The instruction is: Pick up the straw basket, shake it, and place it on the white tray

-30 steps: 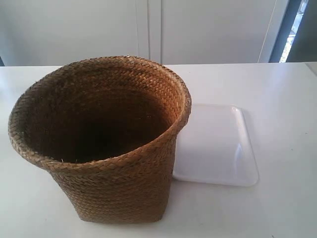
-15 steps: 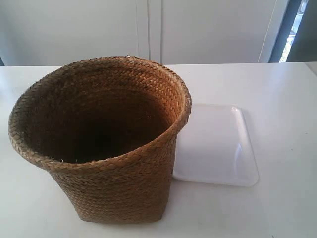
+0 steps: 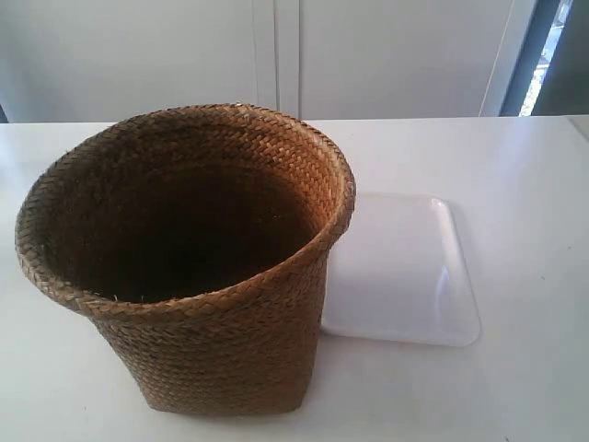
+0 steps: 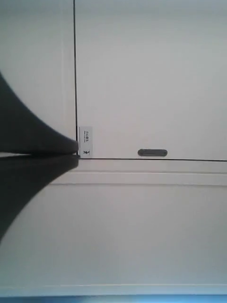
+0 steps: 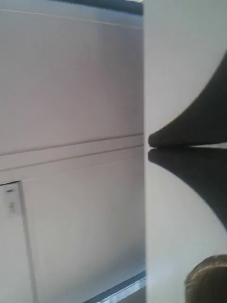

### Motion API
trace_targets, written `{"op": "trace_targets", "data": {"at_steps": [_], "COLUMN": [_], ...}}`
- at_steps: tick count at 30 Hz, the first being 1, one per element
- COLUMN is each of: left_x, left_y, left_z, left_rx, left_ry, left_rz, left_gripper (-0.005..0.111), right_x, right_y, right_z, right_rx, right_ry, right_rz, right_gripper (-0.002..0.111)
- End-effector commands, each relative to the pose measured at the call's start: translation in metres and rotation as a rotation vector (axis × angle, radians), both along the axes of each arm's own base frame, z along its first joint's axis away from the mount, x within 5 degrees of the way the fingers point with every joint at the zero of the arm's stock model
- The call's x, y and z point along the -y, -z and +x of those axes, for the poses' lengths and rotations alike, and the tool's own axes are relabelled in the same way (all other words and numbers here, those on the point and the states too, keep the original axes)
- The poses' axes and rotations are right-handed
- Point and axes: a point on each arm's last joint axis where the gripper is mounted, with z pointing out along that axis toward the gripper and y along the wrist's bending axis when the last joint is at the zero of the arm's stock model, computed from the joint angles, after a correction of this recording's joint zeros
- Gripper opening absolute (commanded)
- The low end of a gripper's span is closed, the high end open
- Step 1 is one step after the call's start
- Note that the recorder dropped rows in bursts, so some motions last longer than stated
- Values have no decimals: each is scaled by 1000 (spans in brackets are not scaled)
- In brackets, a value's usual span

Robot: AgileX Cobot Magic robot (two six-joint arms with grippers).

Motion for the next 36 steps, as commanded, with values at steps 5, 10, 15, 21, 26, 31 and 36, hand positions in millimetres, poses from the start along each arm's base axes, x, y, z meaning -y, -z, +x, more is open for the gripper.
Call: {"op": "trace_targets", "data": {"at_steps": [5,10,15,21,26,31,36], "left_x": [-13,-22,-17,7,19,51,77], "left_y": [2,10,-10,-38,-46,-54,-16], "left_z": [57,80,76,46,24,-23,-34], "left_rx": [-221,-362,-266,-18,65,126,-229], "left_ry": [-340,-493,-419,-43,197,776,1025], "left_rz": [289,347,305,111,-21,-102,206], "left_gripper": [0,0,0,0,0,0,0], "right_x": [-1,-1,-1,-2,-2,-3,-4], "right_y": [10,8,8,6,6,13,19], "right_z": [54,55,55,56,59,68,77], "right_rx": [-388,-405,-402,-373,-368,-395,-417], "right_ry": [-2,-5,-8,-8,-5,-8,-10], "right_rz": [-143,-153,-161,-159,-166,-166,-169], "right_gripper": [0,0,0,0,0,0,0]}}
